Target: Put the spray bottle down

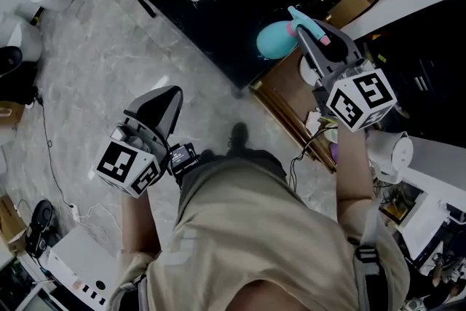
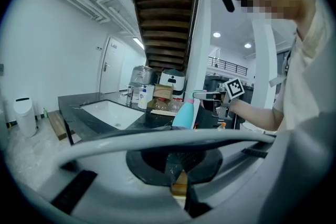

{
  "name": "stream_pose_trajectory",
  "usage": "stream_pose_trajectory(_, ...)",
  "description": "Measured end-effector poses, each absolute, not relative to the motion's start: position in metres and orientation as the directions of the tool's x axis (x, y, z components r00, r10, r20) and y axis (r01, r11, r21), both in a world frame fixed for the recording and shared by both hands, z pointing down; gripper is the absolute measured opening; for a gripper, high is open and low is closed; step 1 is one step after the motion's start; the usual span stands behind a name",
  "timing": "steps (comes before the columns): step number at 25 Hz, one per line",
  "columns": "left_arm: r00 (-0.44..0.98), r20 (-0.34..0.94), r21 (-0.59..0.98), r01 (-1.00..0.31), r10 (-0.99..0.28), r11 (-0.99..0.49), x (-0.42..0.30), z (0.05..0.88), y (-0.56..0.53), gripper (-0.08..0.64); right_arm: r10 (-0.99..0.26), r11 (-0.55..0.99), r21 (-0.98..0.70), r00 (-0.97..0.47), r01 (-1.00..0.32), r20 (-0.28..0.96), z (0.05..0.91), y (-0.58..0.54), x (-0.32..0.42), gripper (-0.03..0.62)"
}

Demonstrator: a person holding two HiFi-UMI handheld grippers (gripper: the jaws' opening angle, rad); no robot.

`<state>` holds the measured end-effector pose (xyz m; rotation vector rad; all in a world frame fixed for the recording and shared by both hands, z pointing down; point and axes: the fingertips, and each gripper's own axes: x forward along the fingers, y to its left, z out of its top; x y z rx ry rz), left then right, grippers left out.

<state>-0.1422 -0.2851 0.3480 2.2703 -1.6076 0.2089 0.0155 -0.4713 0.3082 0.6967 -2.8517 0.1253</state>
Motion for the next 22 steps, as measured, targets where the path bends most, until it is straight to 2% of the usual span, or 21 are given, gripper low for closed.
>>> stream_pose_trajectory(22, 0.335, 0.338, 0.206, -0.938, -0.879, -0.278, -0.134, 0.357, -0.292, 0.009, -0.527, 0.836, -0.023, -0.814, -0.548, 0.245, 0.330, -0.535, 0.027, 0.094)
